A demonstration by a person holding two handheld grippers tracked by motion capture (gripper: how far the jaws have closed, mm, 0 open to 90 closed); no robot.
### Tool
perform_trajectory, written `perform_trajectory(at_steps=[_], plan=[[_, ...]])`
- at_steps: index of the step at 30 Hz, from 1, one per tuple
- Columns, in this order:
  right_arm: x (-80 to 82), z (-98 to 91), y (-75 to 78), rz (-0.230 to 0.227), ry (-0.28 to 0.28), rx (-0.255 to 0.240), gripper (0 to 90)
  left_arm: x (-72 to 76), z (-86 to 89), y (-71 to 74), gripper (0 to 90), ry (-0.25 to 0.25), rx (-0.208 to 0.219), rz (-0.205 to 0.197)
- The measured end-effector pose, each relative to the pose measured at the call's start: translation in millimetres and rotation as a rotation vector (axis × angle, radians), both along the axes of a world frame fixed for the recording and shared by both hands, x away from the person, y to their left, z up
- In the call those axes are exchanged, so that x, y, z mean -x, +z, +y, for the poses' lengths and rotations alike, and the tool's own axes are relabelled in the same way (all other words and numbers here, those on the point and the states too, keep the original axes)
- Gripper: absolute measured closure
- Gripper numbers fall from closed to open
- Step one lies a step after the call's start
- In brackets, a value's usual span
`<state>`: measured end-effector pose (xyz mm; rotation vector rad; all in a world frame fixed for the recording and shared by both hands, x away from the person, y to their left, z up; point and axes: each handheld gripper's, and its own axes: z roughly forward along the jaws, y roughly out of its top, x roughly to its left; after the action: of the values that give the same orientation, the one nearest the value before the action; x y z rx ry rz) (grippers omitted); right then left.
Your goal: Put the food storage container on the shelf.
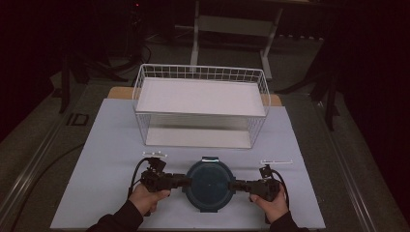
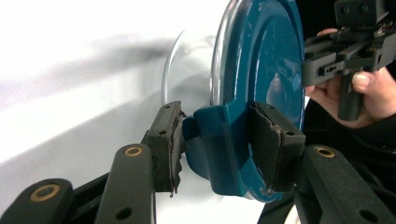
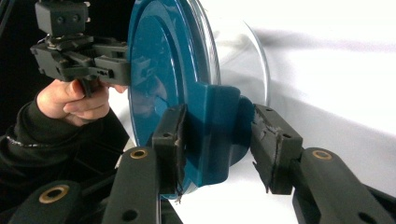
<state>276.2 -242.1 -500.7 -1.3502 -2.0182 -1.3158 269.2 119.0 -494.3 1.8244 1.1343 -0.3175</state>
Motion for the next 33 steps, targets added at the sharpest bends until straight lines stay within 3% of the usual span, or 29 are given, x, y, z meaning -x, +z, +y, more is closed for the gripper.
perform_trajectory(at_steps=[6,9,13,21,22,33], plan=[[-0.1,0.7,2.7,-0.005,0.003,-0.001,57.4,-1.8,2.0,0.1,56.6,0.016,0.021,0.022],[-1.0,1.8,5.1,-0.008,0.0,0.001,57.5,-3.8,3.2,1.6,56.6,0.018,0.026,0.014],[-7.7,3.9,12.7,-0.049,-0.011,-0.008,57.3,-10.0,4.9,13.2,56.6,0.02,0.006,-0.043],[-29.1,11.1,20.4,-0.089,-0.017,-0.023,57.3,-23.7,11.1,20.5,56.5,0.043,0.007,-0.076],[-36.1,14.4,22.5,-0.098,-0.018,-0.023,57.3,-32.8,15.4,23.1,56.5,0.054,0.009,-0.092],[-72.6,23.7,21.9,-0.137,-0.03,-0.046,57.3,-66.6,24.5,23.8,56.5,0.077,0.02,-0.149]])
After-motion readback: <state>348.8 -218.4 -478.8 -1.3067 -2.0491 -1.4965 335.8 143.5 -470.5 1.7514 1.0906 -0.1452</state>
